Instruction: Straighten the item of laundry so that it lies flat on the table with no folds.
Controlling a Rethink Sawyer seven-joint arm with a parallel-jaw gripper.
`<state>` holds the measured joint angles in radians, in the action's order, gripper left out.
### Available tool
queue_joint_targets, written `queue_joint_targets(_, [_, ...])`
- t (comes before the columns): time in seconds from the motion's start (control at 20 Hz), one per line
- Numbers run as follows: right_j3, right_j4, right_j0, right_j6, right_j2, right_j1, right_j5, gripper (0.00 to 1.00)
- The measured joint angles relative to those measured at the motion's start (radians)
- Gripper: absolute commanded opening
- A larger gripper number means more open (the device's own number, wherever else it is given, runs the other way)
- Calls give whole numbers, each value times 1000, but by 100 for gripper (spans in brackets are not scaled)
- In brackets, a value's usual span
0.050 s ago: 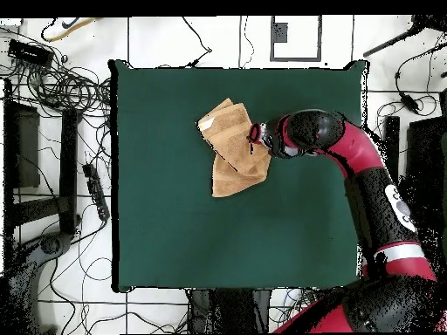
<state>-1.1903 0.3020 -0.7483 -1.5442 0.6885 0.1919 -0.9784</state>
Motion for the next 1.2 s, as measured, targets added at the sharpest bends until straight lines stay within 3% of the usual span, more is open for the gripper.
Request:
queue_joint_targets(0.7, [8,22,58,0,-36,64,-21,0])
queue_joint_targets(0.9, [61,114,146,0,-132,93,-21,0])
queue_joint_targets(1.2, [213,342,314,-24,-336,87,-21,0])
